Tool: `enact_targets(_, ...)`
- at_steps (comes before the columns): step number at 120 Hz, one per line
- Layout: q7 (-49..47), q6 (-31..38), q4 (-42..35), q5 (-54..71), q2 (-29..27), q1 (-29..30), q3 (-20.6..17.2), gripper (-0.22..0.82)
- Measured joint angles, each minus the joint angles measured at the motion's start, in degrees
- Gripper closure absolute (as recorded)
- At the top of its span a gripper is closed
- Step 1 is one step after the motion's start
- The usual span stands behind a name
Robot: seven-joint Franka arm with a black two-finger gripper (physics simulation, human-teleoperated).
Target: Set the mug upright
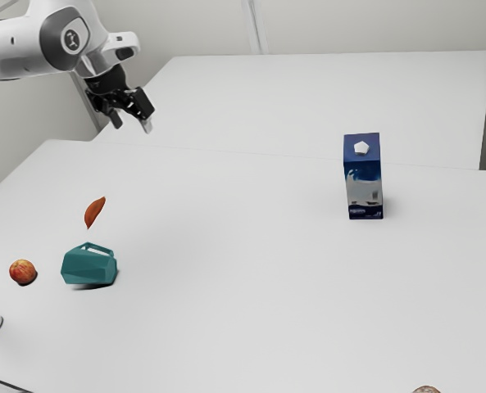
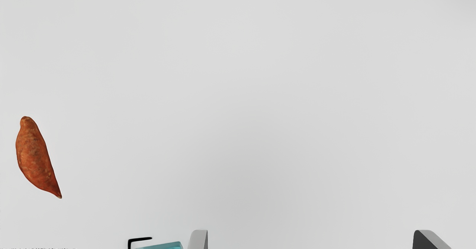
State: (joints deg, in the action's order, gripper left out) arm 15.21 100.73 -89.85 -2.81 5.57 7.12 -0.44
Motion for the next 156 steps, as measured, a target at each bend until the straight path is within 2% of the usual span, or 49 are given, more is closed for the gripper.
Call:
enact_targets(36, 0.03, -0.03, -0.74, -0.31, -0.36, -0.06, 0.31, 0.0)
enact_targets(47, 0.03, -0.58, -3.87, -1.14, -3.26, -0.64, 1.68, 0.0)
enact_targets(60, 0.09, -2.66, -8.03, -8.0, -6.94, -4.7, 7.96, 0.0)
enact_targets(73, 1.07, -5.36, -9.81, -14.17, -7.82, -5.49, 13.01, 0.0)
enact_targets(81, 2.37, -6.92, -11.61, -17.86, -8.01, -2.38, 15.03, 0.0)
enact_targets(97, 5.96, -10.17, -12.75, -22.57, -7.15, 9.48, 16.62, 0.0)
enact_targets(119, 11.99, -14.18, -12.83, -27.42, -2.04, 23.02, 19.17, 0.0)
enact_targets(125, 13.59, -14.9, -12.88, -28.43, -0.53, 22.83, 19.2, 0.0)
enact_targets(138, 16.82, -15.9, -13.0, -29.77, 2.59, 16.81, 18.82, 0.0)
enact_targets(156, 20.72, -16.41, -14.66, -30.76, 4.2, 19.33, 18.49, 0.0)
